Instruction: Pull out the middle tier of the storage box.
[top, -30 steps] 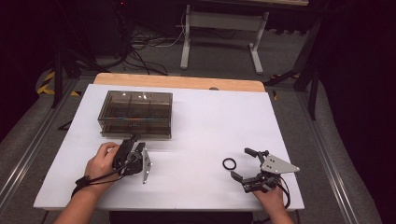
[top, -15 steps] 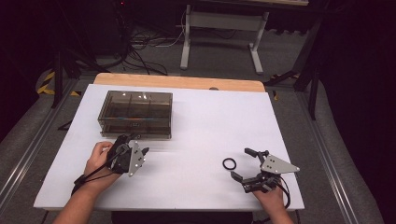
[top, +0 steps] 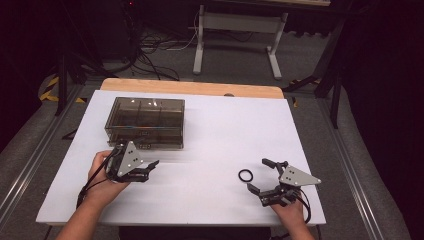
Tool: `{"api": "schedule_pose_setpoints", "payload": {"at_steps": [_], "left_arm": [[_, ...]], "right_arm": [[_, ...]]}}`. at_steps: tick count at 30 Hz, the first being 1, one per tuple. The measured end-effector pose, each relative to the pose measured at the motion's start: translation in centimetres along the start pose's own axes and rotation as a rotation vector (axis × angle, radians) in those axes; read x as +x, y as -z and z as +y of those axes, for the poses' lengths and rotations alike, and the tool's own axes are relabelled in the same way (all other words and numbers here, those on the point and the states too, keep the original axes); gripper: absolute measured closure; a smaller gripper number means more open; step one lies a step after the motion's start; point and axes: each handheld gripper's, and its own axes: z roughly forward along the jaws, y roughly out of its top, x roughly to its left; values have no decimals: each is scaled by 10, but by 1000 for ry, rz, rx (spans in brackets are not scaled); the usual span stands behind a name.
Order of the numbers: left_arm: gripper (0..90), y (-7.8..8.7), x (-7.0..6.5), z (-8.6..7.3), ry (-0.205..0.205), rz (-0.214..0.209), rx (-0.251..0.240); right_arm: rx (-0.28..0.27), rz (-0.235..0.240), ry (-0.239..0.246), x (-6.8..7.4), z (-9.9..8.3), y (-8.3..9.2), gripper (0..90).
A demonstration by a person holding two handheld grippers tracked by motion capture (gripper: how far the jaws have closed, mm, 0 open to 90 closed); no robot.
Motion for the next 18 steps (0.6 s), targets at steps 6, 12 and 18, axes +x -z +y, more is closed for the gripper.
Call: {"api": "schedule_pose_setpoints", "payload": {"at_steps": [6, 12, 18], "left_arm": [[128, 4, 9, -1, 114, -56, -62], [92, 12, 20, -2, 276, -141, -177], [68, 16, 29, -5, 357, -181, -217]], "right_arm": [[0, 0, -1, 0, 0, 0, 25], [-3, -3, -1, -1, 0, 0, 25], [-2, -2, 0, 0, 0, 0, 25]]}}
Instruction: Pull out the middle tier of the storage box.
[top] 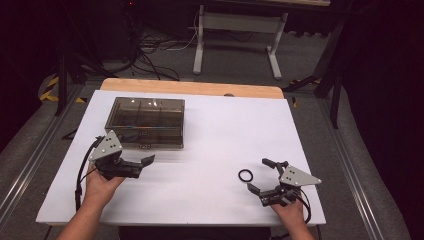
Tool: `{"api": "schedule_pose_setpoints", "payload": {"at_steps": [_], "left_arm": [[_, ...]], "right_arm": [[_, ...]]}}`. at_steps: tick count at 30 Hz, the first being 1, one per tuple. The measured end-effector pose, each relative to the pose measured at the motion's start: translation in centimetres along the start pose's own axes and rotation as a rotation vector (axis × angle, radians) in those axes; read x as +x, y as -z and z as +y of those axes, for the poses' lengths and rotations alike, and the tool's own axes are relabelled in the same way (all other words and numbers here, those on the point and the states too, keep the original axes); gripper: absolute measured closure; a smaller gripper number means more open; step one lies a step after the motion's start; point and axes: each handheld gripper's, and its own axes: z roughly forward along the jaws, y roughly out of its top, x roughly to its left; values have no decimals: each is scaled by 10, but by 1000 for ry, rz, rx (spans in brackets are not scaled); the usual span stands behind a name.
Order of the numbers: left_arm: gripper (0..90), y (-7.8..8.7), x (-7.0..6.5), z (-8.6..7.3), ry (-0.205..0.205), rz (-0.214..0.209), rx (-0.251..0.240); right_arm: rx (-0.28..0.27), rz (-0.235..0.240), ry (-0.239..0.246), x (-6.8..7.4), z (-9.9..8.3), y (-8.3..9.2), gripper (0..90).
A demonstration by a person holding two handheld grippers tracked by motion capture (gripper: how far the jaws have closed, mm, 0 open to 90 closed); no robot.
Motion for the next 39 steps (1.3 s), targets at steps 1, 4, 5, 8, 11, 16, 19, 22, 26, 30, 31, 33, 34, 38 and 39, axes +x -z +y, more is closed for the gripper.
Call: {"api": "schedule_pose_setpoints", "payload": {"at_steps": [1, 4, 5, 8, 11, 16, 19, 22, 26, 30, 31, 33, 34, 38, 39], "left_arm": [[65, 1, 1, 0, 16, -9, -10], [54, 3, 3, 1, 49, -35, -34], [54, 4, 4, 1, 52, -43, -46], [50, 5, 4, 4, 52, -68, -60], [52, 7, 6, 6, 8, -133, -29], [117, 6, 7, 12, -71, -185, 36], [182, 4, 10, 13, -93, -212, 79], [237, 2, 15, 13, -101, -241, 115], [279, -1, 19, 16, -137, -232, 167], [285, -6, 22, 19, -160, -224, 212], [280, -8, 23, 20, -173, -222, 227], [275, -11, 24, 22, -198, -219, 252], [275, -12, 24, 22, -204, -220, 260], [287, -17, 25, 24, -234, -219, 295], [292, -18, 25, 24, -239, -216, 304]], "right_arm": [[0, 0, 0, 0, 0, 0, 25], [0, 1, 0, 0, 0, 0, 25], [0, 1, 0, 0, 0, 0, 25], [1, 3, 1, 0, 0, 0, 25], [1, 4, 0, 0, 0, 0, 25], [2, 2, 0, 0, 0, -1, 25], [3, -1, 0, 0, 0, -1, 25], [6, -5, 0, 1, 0, -1, 25], [9, -6, 2, 1, 0, -1, 25], [12, -8, -1, 1, 0, -1, 25], [11, -6, 1, 1, 0, -1, 25], [13, -6, -1, 1, -1, -1, 25], [13, -5, 0, 1, -1, 0, 25], [12, -3, 1, 1, -1, -1, 25], [12, -3, 1, 1, -1, -1, 26]]}}
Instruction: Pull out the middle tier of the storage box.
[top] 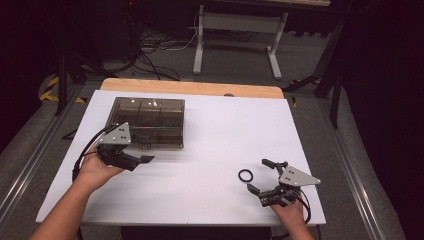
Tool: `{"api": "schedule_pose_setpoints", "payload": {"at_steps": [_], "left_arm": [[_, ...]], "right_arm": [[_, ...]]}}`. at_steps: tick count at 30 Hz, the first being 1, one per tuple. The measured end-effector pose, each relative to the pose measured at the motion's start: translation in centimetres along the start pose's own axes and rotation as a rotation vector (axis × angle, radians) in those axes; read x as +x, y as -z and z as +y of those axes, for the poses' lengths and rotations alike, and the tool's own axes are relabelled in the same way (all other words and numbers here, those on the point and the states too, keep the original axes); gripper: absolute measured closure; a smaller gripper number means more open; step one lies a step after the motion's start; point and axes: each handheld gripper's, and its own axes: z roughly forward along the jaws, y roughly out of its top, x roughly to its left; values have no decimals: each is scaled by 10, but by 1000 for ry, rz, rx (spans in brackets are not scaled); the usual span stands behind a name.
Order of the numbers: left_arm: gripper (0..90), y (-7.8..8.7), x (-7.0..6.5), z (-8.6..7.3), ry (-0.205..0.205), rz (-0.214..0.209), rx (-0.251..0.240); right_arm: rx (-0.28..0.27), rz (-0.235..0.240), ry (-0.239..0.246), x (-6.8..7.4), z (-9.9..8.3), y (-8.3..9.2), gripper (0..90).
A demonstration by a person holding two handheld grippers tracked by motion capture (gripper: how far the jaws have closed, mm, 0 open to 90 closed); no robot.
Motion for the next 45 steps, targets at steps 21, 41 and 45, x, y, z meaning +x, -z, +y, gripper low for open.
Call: {"api": "schedule_pose_setpoints", "payload": {"at_steps": [21, 41, 45], "left_arm": [[353, -15, 7, 14, -127, 45, 212], [432, -31, 10, 17, -235, 88, 351], [435, -33, 11, 18, -248, 86, 373]], "right_arm": [[9, -1, -6, 0, 0, 0, 27], [4, 6, -3, 0, 0, -1, 27], [7, 6, -2, 0, 0, 0, 27]]}}
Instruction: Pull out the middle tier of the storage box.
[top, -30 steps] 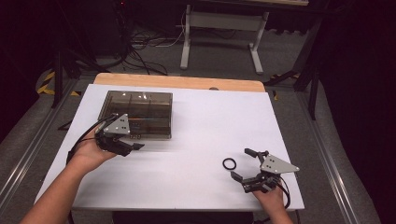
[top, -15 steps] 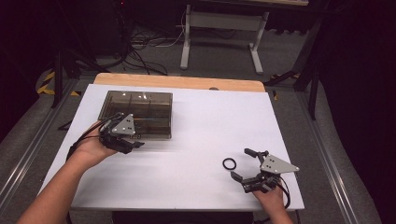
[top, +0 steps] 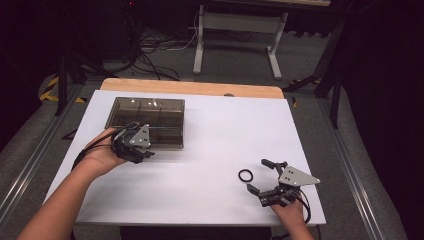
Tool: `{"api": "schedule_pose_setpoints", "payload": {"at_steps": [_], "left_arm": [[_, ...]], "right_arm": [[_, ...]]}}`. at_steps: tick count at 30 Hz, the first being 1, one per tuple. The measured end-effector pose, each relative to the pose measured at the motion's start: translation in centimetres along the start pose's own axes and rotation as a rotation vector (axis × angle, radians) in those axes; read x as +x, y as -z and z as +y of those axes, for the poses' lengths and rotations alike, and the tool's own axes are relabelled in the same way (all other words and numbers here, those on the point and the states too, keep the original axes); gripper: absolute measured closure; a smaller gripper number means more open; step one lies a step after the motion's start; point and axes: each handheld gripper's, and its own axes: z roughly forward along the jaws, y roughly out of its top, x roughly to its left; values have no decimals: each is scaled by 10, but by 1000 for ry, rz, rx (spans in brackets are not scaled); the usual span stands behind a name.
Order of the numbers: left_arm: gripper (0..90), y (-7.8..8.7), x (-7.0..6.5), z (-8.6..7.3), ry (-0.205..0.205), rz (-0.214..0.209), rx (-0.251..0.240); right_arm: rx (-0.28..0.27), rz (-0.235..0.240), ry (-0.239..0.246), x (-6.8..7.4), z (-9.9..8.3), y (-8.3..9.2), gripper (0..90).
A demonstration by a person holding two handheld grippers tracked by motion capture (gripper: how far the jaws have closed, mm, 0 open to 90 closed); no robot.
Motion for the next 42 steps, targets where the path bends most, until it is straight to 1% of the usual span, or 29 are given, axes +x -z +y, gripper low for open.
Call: {"api": "schedule_pose_setpoints", "payload": {"at_steps": [5, 10, 11, 14, 17, 20, 21, 22, 24, 31, 32, 33, 34, 35, 39, 42], "left_arm": [[455, -3, 2, 0, -10, -11, 27], [474, -6, 3, 0, -21, -4, 46], [479, -9, 2, 0, -35, 7, 64], [493, -12, 2, 0, -47, 2, 81], [507, -13, 2, 1, -53, 7, 89], [522, -16, 3, 0, -45, 8, 91], [522, -17, 4, 0, -45, 1, 96], [540, -18, 4, 1, -50, 0, 100], [547, -19, 4, 1, -56, 3, 107], [635, -23, 3, 2, -73, 16, 135], [635, -24, 3, 2, -77, 21, 138], [662, -24, 3, 2, -78, 26, 141], [662, -24, 4, 2, -78, 31, 142], [681, -24, 4, 1, -76, 34, 141], [689, -23, 4, 2, -81, 32, 145], [692, -23, 4, 2, -75, 31, 147]], "right_arm": [[0, 4, -1, 0, 0, 0, 27], [0, 7, -1, 0, 0, 0, 27], [0, 9, -1, 0, 0, 0, 27], [-1, 13, 0, 0, 0, -1, 28], [-2, 14, 0, 0, 0, -1, 28], [0, 13, -1, 0, 0, 0, 28], [0, 14, 0, 0, 0, -1, 28], [1, 15, 0, 0, 0, -1, 28], [1, 15, 0, 0, 0, -1, 28], [1, 16, -1, 0, 0, -1, 28], [1, 15, -1, 0, 0, -1, 28], [1, 16, -1, 0, 0, -1, 28], [1, 16, -1, 0, 0, -1, 28], [1, 15, -1, 0, 0, -1, 28], [0, 14, -2, 0, 0, -1, 28], [0, 15, -3, 0, 0, -1, 28]]}}
